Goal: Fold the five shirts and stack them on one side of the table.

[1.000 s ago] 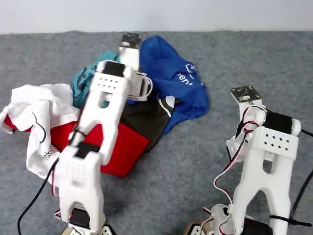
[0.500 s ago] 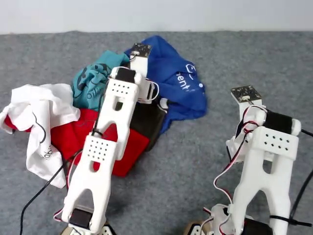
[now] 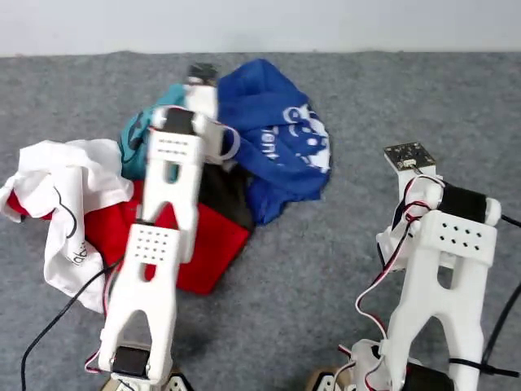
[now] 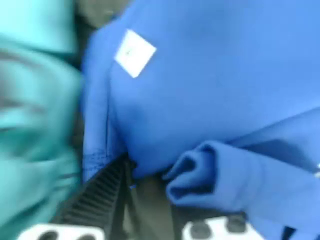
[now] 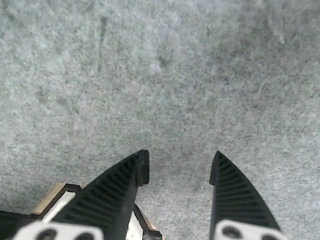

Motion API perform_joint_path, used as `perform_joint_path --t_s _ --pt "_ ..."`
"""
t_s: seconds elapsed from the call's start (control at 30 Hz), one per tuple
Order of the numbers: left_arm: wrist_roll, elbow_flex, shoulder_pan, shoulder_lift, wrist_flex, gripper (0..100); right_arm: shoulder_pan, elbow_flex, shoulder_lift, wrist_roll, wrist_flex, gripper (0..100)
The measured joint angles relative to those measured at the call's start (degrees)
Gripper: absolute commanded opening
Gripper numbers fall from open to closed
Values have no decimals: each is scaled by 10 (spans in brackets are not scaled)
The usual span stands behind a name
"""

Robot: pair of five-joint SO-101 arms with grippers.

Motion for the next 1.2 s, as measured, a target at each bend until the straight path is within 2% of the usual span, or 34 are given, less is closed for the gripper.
perform_joint_path --t_s 0.87,1.03,1.2 --pt "0 0 -330 -481 1 12 0 0 0 0 -11 202" --pt "0 0 -357 -582 1 12 0 0 0 0 -11 202" --pt "0 26 -354 -608 1 12 0 0 0 0 -11 202"
